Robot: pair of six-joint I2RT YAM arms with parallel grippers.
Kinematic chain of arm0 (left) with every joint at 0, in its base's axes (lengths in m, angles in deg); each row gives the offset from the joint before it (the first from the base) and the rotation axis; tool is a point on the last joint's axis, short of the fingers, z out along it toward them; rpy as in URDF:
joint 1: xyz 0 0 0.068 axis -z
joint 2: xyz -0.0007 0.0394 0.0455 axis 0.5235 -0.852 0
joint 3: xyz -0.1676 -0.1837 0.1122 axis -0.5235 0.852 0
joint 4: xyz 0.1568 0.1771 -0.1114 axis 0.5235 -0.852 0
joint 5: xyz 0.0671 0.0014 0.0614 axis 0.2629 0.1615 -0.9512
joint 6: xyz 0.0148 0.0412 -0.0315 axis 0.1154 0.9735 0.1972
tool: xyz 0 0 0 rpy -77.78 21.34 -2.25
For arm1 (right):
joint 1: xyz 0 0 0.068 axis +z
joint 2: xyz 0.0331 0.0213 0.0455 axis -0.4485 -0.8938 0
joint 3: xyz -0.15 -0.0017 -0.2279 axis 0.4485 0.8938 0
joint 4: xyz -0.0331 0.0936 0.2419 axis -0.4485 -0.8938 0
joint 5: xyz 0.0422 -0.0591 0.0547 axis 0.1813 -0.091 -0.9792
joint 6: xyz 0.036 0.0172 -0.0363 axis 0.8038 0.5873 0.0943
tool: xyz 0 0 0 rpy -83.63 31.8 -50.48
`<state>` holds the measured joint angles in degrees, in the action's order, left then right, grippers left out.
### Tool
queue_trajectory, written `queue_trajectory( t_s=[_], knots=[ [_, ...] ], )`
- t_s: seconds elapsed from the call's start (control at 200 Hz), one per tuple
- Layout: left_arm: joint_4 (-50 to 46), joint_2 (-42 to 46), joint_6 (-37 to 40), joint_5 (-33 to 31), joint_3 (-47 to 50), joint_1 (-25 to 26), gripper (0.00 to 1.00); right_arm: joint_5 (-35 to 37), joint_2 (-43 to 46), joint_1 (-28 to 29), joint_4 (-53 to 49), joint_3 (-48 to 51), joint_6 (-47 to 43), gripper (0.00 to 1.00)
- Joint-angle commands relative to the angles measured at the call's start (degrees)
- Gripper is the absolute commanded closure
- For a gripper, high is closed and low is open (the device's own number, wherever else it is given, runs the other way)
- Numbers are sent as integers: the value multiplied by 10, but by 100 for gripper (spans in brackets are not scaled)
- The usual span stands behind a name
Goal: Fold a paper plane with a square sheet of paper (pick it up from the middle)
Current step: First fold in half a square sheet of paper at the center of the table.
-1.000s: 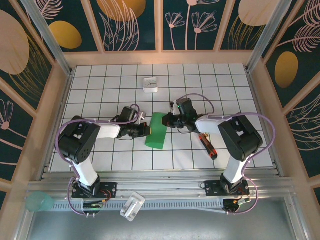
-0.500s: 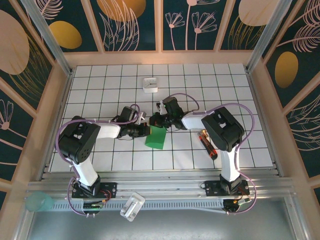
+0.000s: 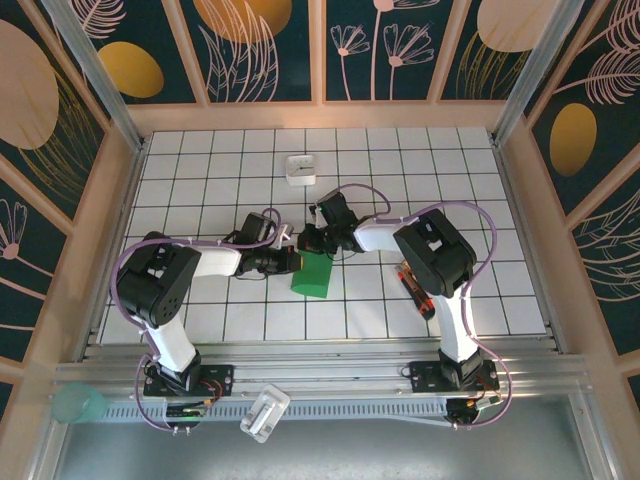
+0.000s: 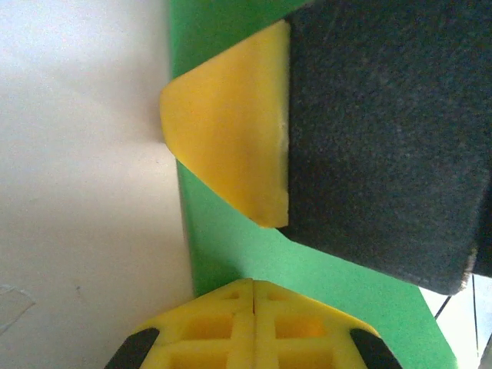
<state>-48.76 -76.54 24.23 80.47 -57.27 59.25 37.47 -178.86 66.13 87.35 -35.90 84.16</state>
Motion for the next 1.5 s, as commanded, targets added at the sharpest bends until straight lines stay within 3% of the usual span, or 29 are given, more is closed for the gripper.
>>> queue_trajectory(
  t_s=[0.0, 1.151, 1.326, 1.496],
  knots=[
    [-128, -47, 27, -56, 30, -2, 100, 77, -28, -14, -28, -19, -11, 100],
    [-158, -49, 43, -84, 30, 8, 100, 139, -122, -78, -65, -155, -9, 100],
    [-159, -46, 44, -87, 26, 8, 100, 112, -122, -105, -71, -191, -29, 100],
    [-160, -45, 45, -91, 21, 8, 100, 61, -68, -111, -59, -188, -68, 100]
  ],
)
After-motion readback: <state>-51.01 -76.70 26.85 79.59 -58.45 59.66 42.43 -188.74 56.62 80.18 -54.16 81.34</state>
